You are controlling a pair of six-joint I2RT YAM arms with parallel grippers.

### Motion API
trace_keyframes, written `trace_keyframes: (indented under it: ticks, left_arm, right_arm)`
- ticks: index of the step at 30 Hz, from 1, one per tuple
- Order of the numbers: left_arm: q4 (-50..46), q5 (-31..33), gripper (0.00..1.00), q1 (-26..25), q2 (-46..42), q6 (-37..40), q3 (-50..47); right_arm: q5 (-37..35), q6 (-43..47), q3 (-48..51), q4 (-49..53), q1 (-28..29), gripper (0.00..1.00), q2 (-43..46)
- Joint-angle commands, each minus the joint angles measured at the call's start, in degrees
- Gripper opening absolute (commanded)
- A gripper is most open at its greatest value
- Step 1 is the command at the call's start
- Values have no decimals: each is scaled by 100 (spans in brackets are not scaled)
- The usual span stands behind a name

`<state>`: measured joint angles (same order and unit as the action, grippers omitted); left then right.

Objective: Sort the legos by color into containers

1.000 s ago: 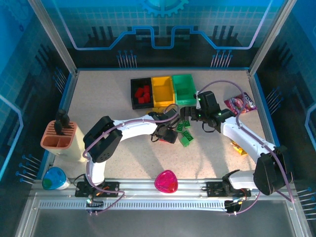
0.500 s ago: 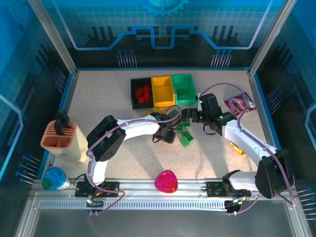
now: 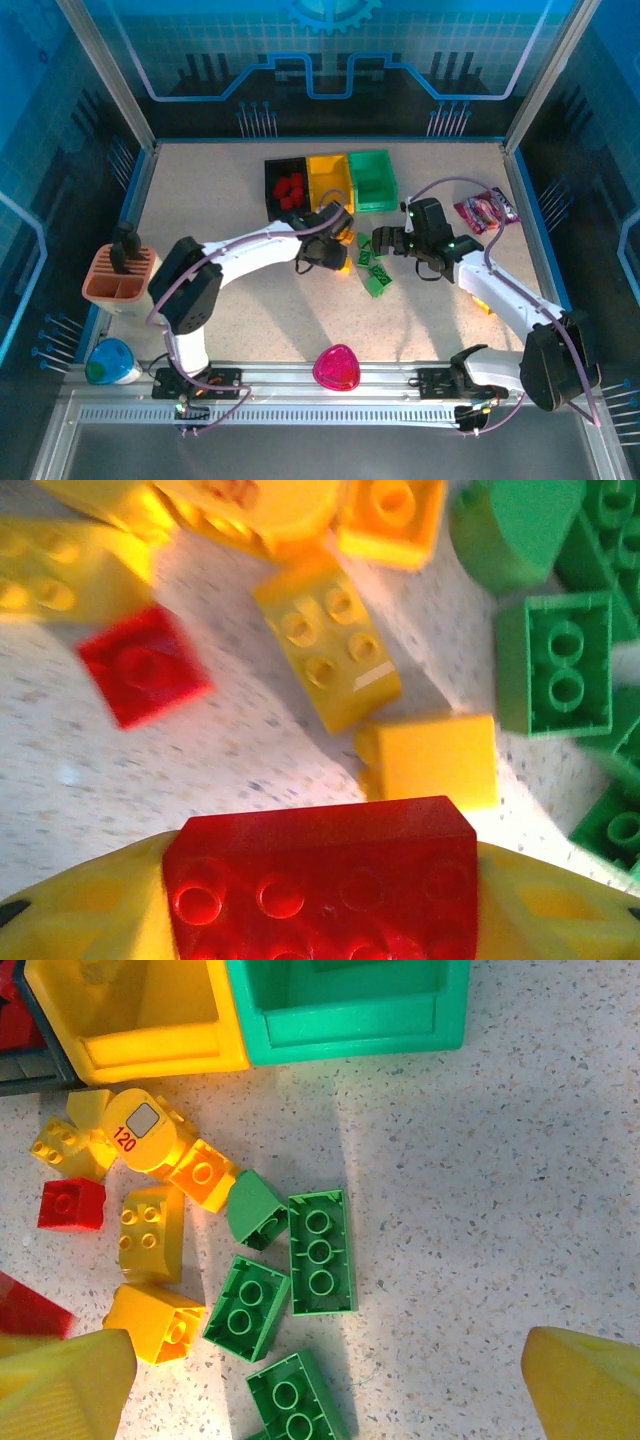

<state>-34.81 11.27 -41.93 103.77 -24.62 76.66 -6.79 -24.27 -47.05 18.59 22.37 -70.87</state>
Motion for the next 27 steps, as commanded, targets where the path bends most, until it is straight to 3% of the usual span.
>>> trace_keyframes:
  ticks: [1, 12, 22, 25, 27]
  left_arm:
    - [33, -197, 44, 510, -427, 189, -68]
    - [-26, -457, 45, 1996, -99, 507, 1094]
    - [-259, -846, 46, 2660, 999, 455, 2574]
    - [-327, -927, 55, 2831, 1319, 434, 3089]
    - [-278, -1117, 69, 2937, 1490, 398, 3376]
  right_arm:
    - [71, -95, 110, -82, -114, 100, 192]
    - [180, -169, 258, -131, -129, 100, 271]
    - [203, -146, 306, -15, -136, 100, 449]
    - [213, -139, 324, 13, -133, 100, 511]
    - [205, -139, 328, 44, -134, 100, 563]
